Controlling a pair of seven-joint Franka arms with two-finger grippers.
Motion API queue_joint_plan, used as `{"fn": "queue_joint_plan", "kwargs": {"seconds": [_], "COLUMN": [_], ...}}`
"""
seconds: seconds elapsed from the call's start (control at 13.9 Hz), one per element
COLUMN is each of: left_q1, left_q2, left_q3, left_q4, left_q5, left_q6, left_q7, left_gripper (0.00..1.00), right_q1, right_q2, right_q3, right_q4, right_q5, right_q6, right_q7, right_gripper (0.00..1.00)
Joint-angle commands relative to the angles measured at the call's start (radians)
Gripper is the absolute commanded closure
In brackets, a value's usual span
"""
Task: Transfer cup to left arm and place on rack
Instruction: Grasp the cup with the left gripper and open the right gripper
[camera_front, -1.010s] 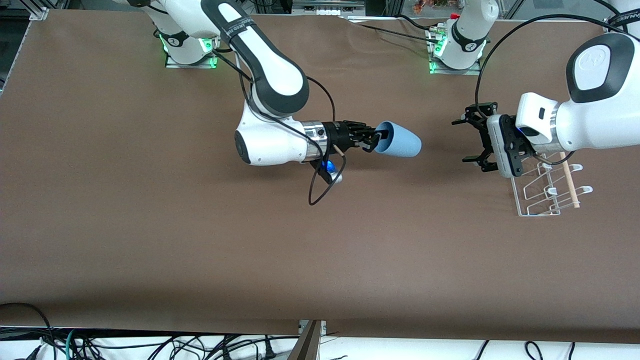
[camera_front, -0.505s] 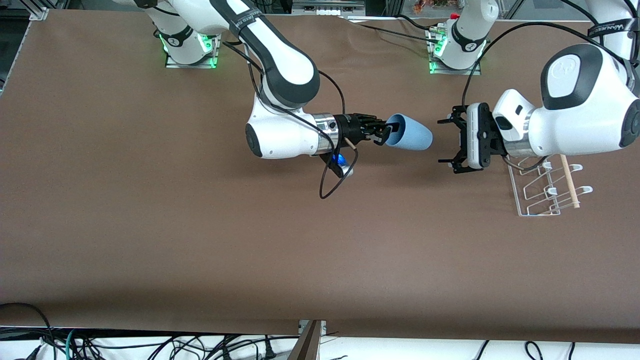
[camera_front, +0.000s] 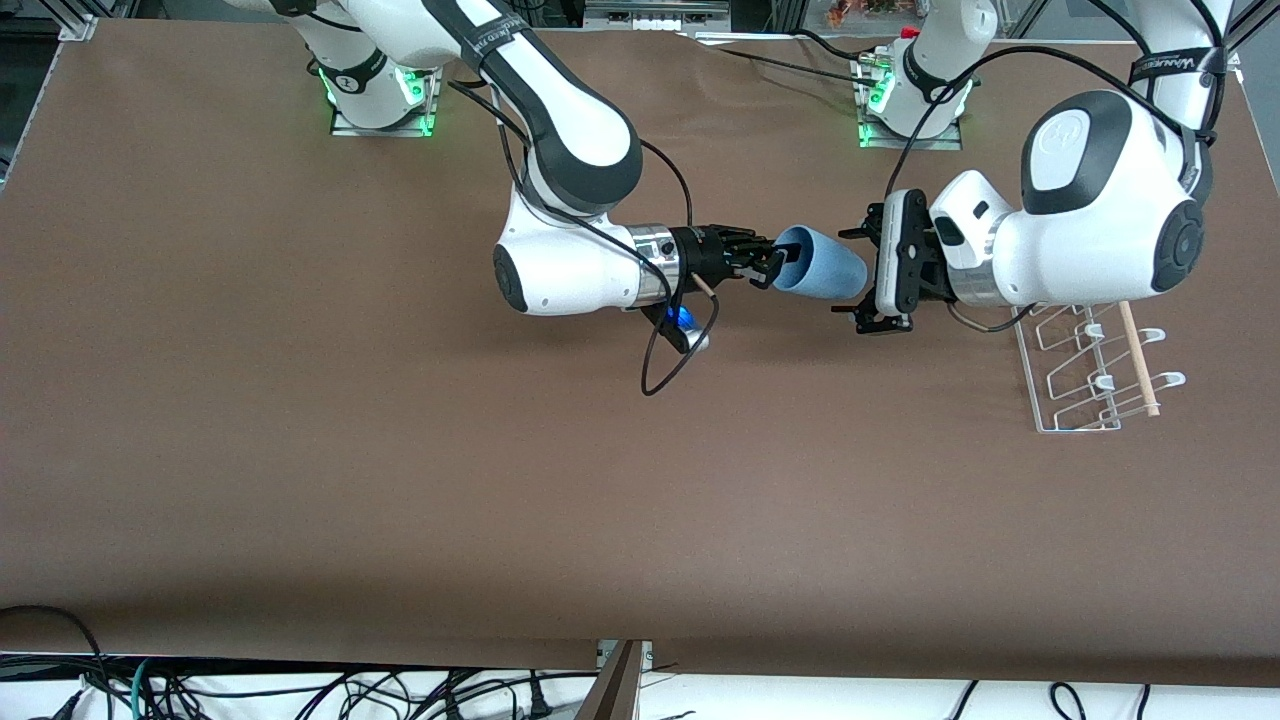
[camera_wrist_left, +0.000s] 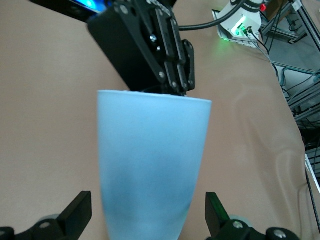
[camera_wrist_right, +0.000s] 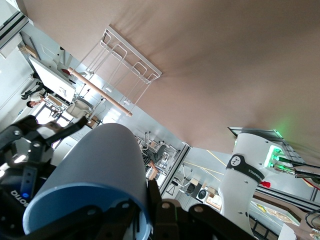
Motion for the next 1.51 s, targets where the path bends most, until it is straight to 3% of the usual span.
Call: {"fn": "queue_joint_plan", "kwargs": {"seconds": [0.0,0.07,0.14,0.43,0.5,0.58,0.65,0.72,0.94,1.23,1.44], "left_q1": [0.005,0.005,0.009,0.017,0.017,0.017,0.017,0.017,0.017,0.017,0.015], "left_q2": [-0.017,-0.015,-0.014,-0.015,-0.015,-0.015,-0.015,-0.015,-0.017,-0.021,-0.021], "left_q3": [-0.009,-0.009,-0.009,-0.009,-0.009,-0.009,-0.009,-0.009,-0.009,-0.007,-0.004], "left_q4": [-0.023,-0.023,-0.023,-0.019,-0.016,-0.014,-0.014,-0.013,-0.009,-0.002,0.006], "left_q5": [-0.031,-0.031,-0.031,-0.03,-0.03,-0.03,-0.03,-0.03,-0.028,-0.013,0.004], "left_q6": [0.013,0.013,0.013,0.005,0.006,0.006,0.005,0.005,0.005,-0.003,-0.012], "left_q7": [0.055,0.063,0.065,0.074,0.074,0.074,0.074,0.074,0.072,0.059,0.051], "left_gripper": [0.52,0.79,0.99,1.0,1.0,1.0,1.0,1.0,1.0,1.0,1.0], "right_q1": [0.008,0.008,0.008,0.008,0.006,0.002,-0.003,-0.009,-0.078,-0.213,-0.315], "right_q2": [0.014,0.014,0.015,0.015,0.014,0.011,0.006,-0.002,-0.043,-0.132,-0.213], "right_q3": [-0.009,-0.009,-0.009,-0.009,-0.009,-0.009,-0.011,-0.017,-0.02,-0.028,-0.1], "right_q4": [0.047,0.049,0.049,0.049,0.049,0.049,0.049,0.049,0.049,0.046,0.043], "right_q5": [0.019,0.019,0.019,0.019,0.019,0.019,0.019,0.014,0.005,-0.036,-0.11], "right_q6": [0.004,0.004,0.004,0.004,0.002,-0.002,-0.01,-0.012,-0.097,-0.249,-0.454], "right_q7": [0.041,0.042,0.042,0.042,0.042,0.044,0.044,0.062,0.076,0.085,0.105], "right_gripper": [1.0,1.0,1.0,1.0,0.93,0.55,0.28,0.19,0.07,0.03,0.02]}}
